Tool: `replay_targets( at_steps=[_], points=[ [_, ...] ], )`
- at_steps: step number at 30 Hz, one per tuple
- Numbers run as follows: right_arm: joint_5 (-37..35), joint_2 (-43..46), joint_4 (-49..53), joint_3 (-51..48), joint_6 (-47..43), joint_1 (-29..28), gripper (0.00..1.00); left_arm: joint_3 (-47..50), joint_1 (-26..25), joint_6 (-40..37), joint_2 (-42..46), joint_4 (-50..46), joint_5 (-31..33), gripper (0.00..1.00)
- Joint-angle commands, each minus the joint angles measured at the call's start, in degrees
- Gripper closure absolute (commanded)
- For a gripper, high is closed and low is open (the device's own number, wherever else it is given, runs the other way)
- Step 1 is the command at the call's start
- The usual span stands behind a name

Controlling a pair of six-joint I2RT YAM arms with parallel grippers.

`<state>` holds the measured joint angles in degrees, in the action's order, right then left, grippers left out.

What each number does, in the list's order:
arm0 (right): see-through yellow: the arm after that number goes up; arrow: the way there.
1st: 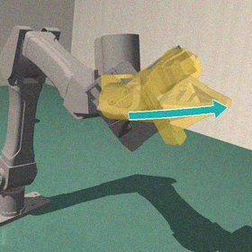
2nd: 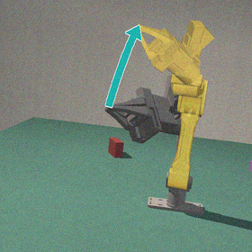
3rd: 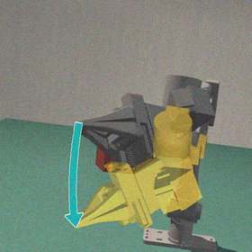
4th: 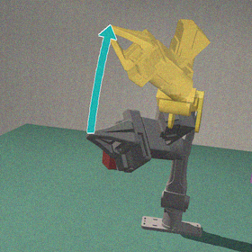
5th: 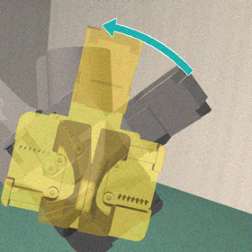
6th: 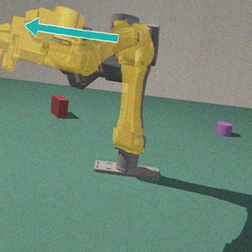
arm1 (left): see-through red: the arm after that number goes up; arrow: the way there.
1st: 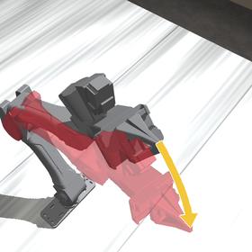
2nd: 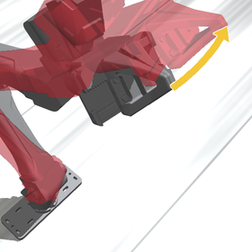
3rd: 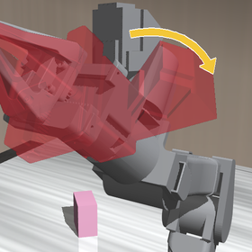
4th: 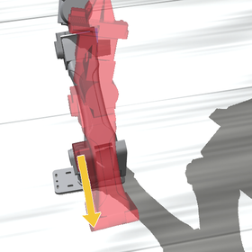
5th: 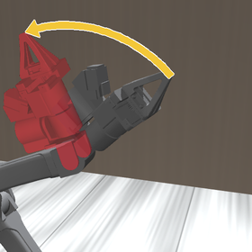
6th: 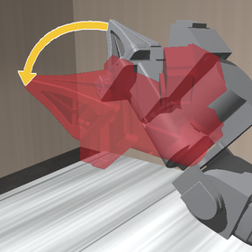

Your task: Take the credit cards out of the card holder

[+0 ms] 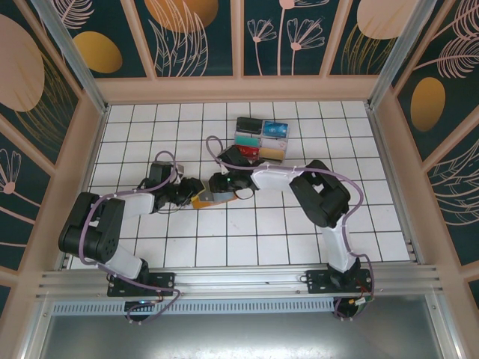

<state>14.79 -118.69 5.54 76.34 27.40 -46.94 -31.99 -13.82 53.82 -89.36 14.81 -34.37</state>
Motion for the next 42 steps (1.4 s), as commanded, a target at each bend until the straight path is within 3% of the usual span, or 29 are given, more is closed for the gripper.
replay_targets(
  at_steps=[1,10,17,23,31,34,42],
  points=[
    [4.41,2.83,0.80,-2.04,2.40,0.81,0.64,0.08,-0.22,0.60,1.16,3.36,-2.66,0.66],
    [5.84,11.54,-8.46,-4.92,7.05,3.27,0.60,0.73,-1.56,4.93,1.17,12.49,-7.98,0.65],
    [-0.90,20.54,-14.02,-14.60,11.43,5.77,0.59,-1.69,-5.82,6.89,-2.60,15.89,-7.28,0.64],
    [-4.13,25.53,-12.65,-18.55,10.05,7.82,0.59,-4.85,-7.53,6.77,-5.49,14.56,-4.96,0.67],
    [-1.62,20.50,-6.84,-13.05,5.72,5.79,0.62,-7.40,-7.45,-0.46,0.76,-4.49,8.91,0.71],
    [-0.84,17.10,-5.03,-10.34,5.34,4.44,0.71,-6.47,-7.46,-0.39,2.31,-6.65,12.13,0.75],
    [-0.38,9.92,0.40,-5.42,4.99,2.74,0.76,-5.46,-7.53,0.86,0.50,-4.66,9.89,0.77]
  ],
)
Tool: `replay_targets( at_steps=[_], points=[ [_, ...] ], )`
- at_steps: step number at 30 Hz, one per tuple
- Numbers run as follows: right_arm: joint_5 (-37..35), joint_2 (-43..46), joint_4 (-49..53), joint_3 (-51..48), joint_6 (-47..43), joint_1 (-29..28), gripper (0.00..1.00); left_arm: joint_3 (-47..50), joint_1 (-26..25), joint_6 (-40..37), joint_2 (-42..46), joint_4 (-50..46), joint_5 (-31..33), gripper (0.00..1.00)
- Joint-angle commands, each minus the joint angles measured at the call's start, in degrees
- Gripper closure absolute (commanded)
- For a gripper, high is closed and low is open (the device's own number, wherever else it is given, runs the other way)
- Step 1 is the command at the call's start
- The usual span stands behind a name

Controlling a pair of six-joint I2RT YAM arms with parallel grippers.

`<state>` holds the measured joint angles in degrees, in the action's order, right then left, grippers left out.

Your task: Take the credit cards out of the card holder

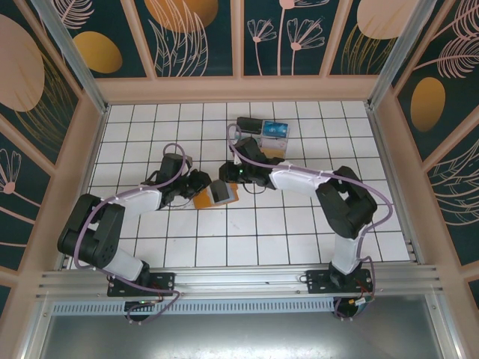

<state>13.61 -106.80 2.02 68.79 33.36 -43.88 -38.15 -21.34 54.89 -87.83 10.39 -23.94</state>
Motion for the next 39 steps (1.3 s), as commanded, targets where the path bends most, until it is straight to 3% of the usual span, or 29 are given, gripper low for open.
replay_targets(
  at_steps=[1,21,39],
  points=[
    [0.85,-2.55,4.44,2.37,-1.04,-0.40,0.76,0.76,-0.13,0.12,-1.51,0.31,-1.11,0.77],
    [-1.26,-8.07,6.94,1.08,-1.39,-0.51,0.75,1.12,-1.04,-0.94,-7.21,1.16,-0.58,0.75],
    [-0.60,-9.35,8.04,0.42,-1.02,-0.09,0.75,1.32,-0.98,-2.27,-8.44,4.47,-4.13,0.75]
  ],
)
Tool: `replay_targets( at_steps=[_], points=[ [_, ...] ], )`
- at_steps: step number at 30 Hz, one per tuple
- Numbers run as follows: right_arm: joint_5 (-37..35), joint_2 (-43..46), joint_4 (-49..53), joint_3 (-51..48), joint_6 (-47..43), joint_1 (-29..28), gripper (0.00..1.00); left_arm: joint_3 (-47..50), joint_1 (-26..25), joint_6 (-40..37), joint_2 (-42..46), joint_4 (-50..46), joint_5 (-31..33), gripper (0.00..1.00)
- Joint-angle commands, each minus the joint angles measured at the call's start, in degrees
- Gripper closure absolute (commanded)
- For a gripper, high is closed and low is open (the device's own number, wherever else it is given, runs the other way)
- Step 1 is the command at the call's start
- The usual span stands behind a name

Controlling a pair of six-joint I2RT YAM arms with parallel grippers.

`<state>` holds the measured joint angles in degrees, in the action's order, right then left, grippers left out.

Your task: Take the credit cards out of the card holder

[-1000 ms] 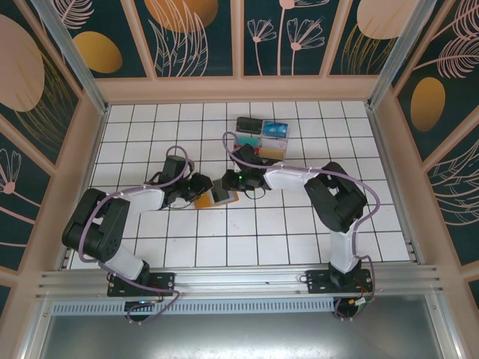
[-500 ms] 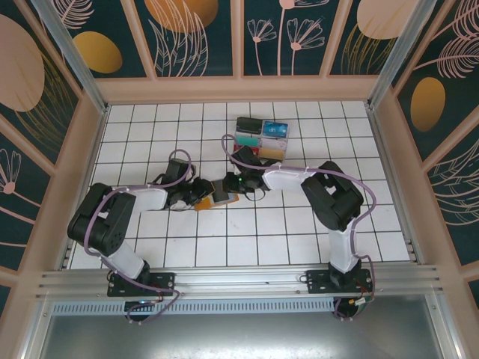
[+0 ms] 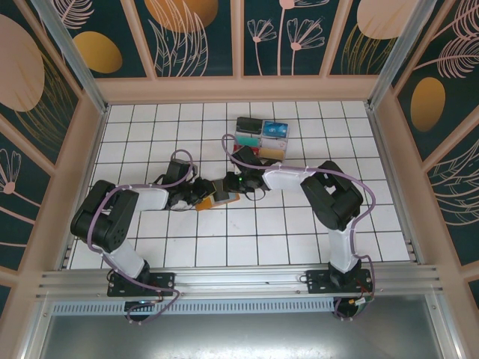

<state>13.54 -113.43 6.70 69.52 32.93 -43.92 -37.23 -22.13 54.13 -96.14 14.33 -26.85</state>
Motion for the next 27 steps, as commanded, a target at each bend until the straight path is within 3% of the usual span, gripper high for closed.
replay_targets(
  at_steps=[1,8,14,22,27],
  points=[
    [-0.53,-2.77,3.47,-0.21,-0.63,-0.02,0.75,0.49,-0.21,-1.49,0.21,0.56,-1.40,0.75],
    [-0.61,-3.05,3.41,-0.35,-0.44,0.00,0.75,0.51,-0.28,-0.77,-0.10,4.30,-5.09,0.75],
    [-0.97,-3.12,3.85,-0.09,-0.23,-0.02,0.75,0.32,-0.21,-1.44,0.19,2.45,-3.66,0.79],
    [-1.66,-3.14,4.28,-0.17,-0.26,-0.02,0.75,0.94,-0.19,-1.89,1.28,1.23,-1.59,0.96],
    [-2.71,-2.80,4.38,-0.50,0.01,0.06,0.75,0.93,-0.22,-3.39,2.72,-2.09,0.64,1.00]
  ],
)
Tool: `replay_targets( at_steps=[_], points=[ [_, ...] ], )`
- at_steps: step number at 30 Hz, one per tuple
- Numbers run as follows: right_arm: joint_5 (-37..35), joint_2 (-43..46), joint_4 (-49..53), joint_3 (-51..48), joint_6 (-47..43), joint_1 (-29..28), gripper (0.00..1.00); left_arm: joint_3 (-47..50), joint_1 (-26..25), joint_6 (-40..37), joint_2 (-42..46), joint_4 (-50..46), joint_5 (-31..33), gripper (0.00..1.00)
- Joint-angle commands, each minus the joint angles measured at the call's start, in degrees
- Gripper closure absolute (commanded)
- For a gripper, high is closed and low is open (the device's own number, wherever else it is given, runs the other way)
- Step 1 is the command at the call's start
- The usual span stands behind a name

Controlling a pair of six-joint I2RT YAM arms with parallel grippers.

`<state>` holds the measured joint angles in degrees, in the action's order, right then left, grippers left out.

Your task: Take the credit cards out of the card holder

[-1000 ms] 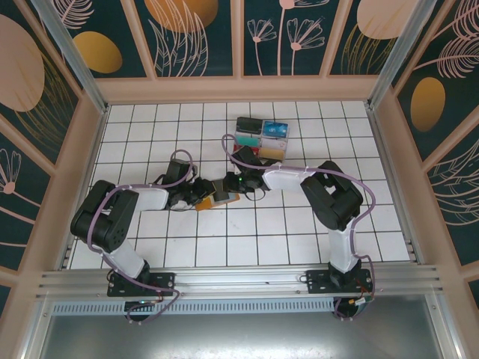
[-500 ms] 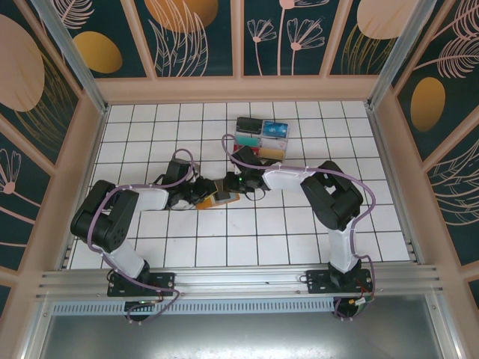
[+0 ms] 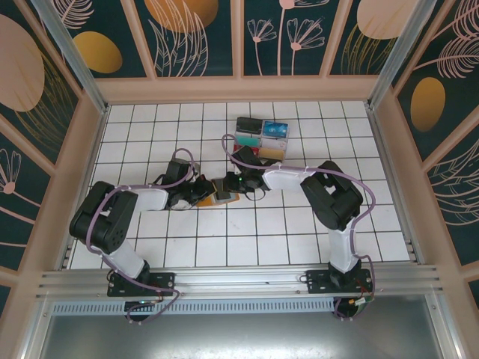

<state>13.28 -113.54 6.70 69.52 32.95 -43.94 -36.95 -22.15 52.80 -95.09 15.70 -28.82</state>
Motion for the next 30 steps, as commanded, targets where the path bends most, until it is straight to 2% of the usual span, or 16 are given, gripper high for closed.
replay_targets(
  at_steps=[1,10,17,23,27,30],
  points=[
    [-2.55,-2.62,4.38,-0.59,0.09,0.15,0.75,0.68,-0.18,-2.38,2.00,-4.19,3.09,1.00],
    [-1.59,-1.22,2.70,-1.39,0.47,0.61,0.75,1.27,-0.02,-6.22,8.69,-12.36,7.29,1.00],
    [5.98,2.54,-4.44,-1.36,0.16,1.86,0.71,-1.15,1.43,-9.65,17.34,-20.51,9.63,1.00],
    [15.67,10.95,-16.05,-4.15,1.10,4.96,0.53,-3.70,3.38,-10.91,24.61,-24.40,9.65,1.00],
    [25.29,14.73,-26.09,-7.88,3.84,8.02,0.36,-3.10,3.47,-7.14,27.77,-18.21,4.61,1.00],
    [32.86,15.20,-34.06,-10.13,7.80,9.82,0.31,-1.52,3.50,-1.89,28.86,-9.36,-0.55,1.00]
  ],
)
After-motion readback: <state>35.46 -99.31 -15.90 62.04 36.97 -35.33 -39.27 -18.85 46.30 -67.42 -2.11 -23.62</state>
